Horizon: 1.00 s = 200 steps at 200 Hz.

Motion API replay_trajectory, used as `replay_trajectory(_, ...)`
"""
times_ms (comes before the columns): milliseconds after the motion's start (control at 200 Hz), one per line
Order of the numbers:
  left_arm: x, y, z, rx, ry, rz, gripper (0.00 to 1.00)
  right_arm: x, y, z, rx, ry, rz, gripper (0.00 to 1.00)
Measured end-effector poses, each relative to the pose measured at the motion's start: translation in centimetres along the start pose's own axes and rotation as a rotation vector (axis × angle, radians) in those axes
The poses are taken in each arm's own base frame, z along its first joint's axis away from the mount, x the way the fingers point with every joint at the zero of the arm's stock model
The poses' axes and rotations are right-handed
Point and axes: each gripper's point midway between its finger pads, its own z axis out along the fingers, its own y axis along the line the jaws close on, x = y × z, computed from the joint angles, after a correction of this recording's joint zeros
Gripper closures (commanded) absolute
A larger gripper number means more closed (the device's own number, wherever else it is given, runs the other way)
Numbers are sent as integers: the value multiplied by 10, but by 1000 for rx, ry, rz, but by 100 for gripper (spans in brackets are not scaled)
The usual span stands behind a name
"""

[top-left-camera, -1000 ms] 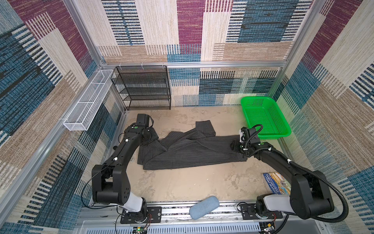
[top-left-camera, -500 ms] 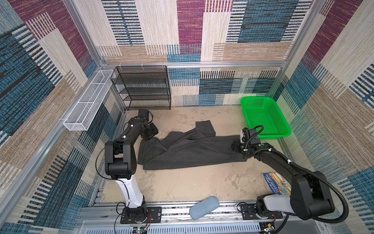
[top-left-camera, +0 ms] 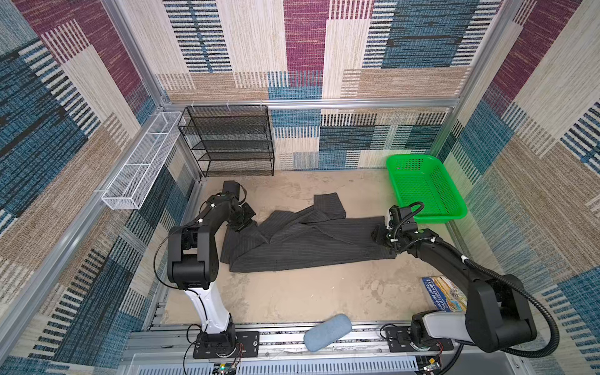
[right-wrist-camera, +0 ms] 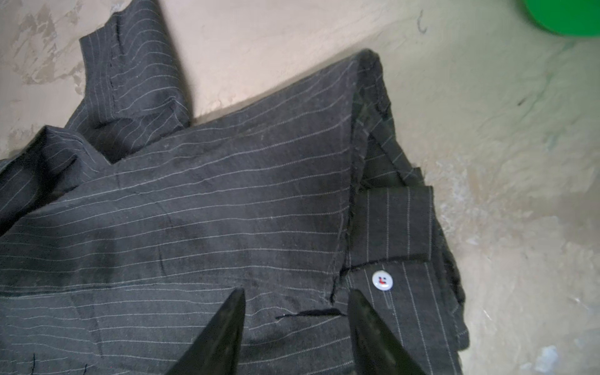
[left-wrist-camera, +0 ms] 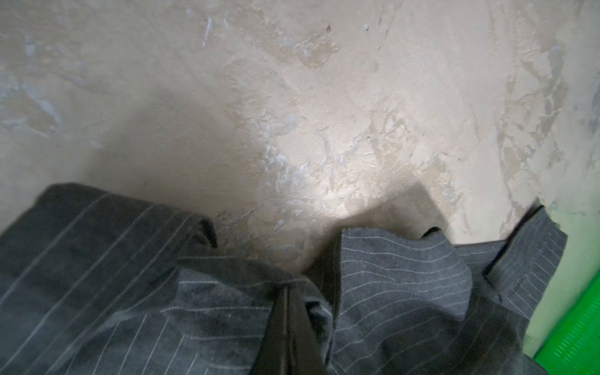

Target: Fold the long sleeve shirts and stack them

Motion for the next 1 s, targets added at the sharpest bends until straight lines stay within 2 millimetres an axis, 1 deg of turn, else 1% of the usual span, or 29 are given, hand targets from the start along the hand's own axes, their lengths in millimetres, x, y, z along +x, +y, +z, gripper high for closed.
replay_trajectory(100,-3,-2,-4,15,-19,3,100,10,-10,8,18,31,29,48)
replay_trajectory(195,-4,-4,-8,23,-29,6,100,16,-14,17,13,56,53,51)
replay_trajectory(335,-3,-4,-11,28,-35,8,100,17,-12,29,-12,71,69,54)
replay_trajectory(426,-3,-4,-11,30,-37,8,100,16,-9,34,-29,74,73,56)
replay_trajectory(526,-2,-3,-11,29,-36,8,100,15,-7,37,-41,72,72,60)
replay_trajectory(586,-1,-2,-10,29,-37,8,100,13,-6,38,-47,64,72,65)
replay_trajectory(696,-1,-2,-9,30,-38,9,100,12,-5,40,-53,60,72,81)
replay_trajectory(771,-1,-2,-9,31,-40,9,100,11,-5,40,-53,59,73,89)
replay_trajectory(886,-2,-3,-11,35,-48,12,100,4,-3,38,-53,43,71,95)
replay_trajectory(1001,-7,-2,-18,43,-69,10,100,-13,-4,30,-36,1,53,96)
